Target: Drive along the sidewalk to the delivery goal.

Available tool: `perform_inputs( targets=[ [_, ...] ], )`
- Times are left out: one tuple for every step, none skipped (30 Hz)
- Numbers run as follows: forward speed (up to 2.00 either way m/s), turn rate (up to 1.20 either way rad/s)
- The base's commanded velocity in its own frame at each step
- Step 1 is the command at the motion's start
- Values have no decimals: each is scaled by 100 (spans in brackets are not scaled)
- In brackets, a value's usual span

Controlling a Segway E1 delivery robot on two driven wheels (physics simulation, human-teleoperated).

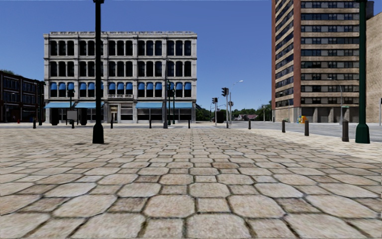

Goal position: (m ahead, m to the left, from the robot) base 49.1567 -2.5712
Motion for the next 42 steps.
perform_inputs(
  targets=[
    [200, 0],
    [200, 0],
    [200, 0],
    [200, 0],
    [200, 0],
    [200, 0],
    [200, 0],
    [200, 0],
    [200, 0],
    [200, 0],
    [200, 0],
    [200, 0],
    [200, 0],
    [200, 0],
    [200, 0],
    [200, 0],
    [198, 0],
    [193, 0],
    [193, 0],
    [191, 0],
    [190, 0],
    [187, 0],
    [188, 0],
    [188, 0],
    [190, 0],
    [191, 0],
    [191, 0],
    [191, 0],
    [191, 0],
    [191, 0],
    [191, 0],
    [192, 0],
    [192, 0],
    [192, 0],
    [192, 0],
    [192, 0],
    [192, 0],
    [192, 0],
    [191, 0],
    [191, 0],
    [191, 0],
    [191, 0]
  ],
)
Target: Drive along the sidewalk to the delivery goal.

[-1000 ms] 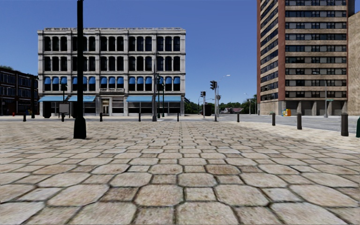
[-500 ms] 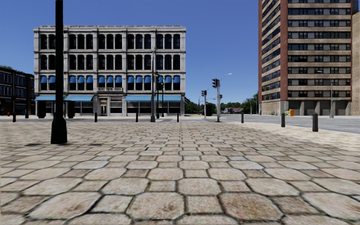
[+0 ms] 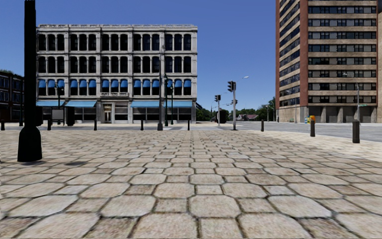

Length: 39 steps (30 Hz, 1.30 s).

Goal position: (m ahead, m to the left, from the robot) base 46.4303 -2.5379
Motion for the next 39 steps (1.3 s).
perform_inputs(
  targets=[
    [191, 0],
    [191, 0],
    [192, 0],
    [193, 0],
    [194, 0],
    [194, 0],
    [194, -19],
    [194, -26],
    [194, -27],
    [194, -27],
    [194, -27],
    [194, -28],
    [194, -28],
    [194, -28],
    [194, -28],
    [194, -28],
    [194, -29],
    [194, -29],
    [194, -29],
    [194, -29],
    [194, -29],
    [194, -29],
    [194, -29],
    [194, -29],
    [194, -29],
    [194, -29],
    [194, -29],
    [194, -28],
    [194, -28],
    [194, -28],
    [194, -28],
    [194, -28],
    [194, -28],
    [194, -28],
    [194, -28],
    [194, -25],
    [194, -17],
    [194, -17],
    [194, -11]
  ],
)
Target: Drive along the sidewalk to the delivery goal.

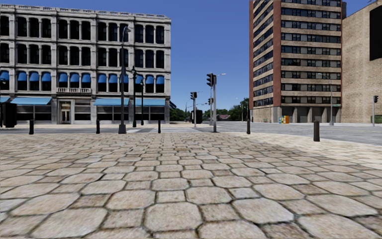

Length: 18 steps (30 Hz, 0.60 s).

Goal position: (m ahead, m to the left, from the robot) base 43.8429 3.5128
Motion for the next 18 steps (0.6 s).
perform_inputs(
  targets=[
    [194, -8],
    [194, -5],
    [194, -5],
    [194, 0],
    [194, 0],
    [194, 0],
    [194, 0],
    [194, 0],
    [194, 0],
    [194, 0],
    [194, 0],
    [194, 0],
    [194, 0],
    [194, 0],
    [195, 0],
    [195, 0],
    [195, 0],
    [195, 0]
  ],
)
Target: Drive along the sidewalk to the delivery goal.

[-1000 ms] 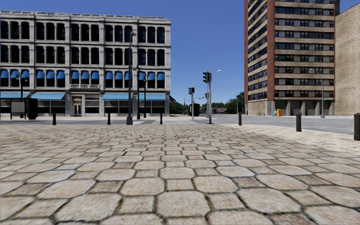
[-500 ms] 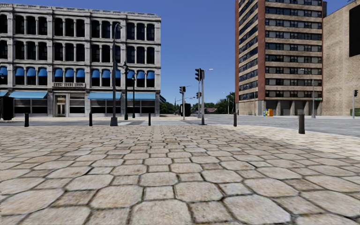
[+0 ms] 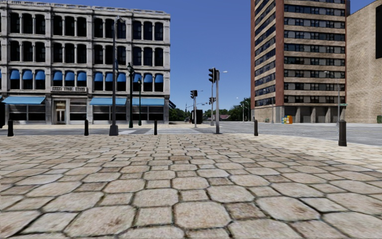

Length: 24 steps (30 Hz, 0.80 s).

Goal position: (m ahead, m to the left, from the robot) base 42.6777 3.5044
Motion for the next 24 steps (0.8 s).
perform_inputs(
  targets=[
    [195, 0],
    [195, 0],
    [195, 0],
    [195, 0],
    [195, 0],
    [195, 0],
    [195, 0],
    [197, 0],
    [197, 0],
    [198, 0],
    [198, 0],
    [198, 0],
    [198, 0],
    [198, 0],
    [198, 0],
    [198, 0],
    [198, 0],
    [198, 0],
    [200, 0],
    [200, 0],
    [200, 0],
    [200, 0],
    [200, 0],
    [200, 0]
  ],
)
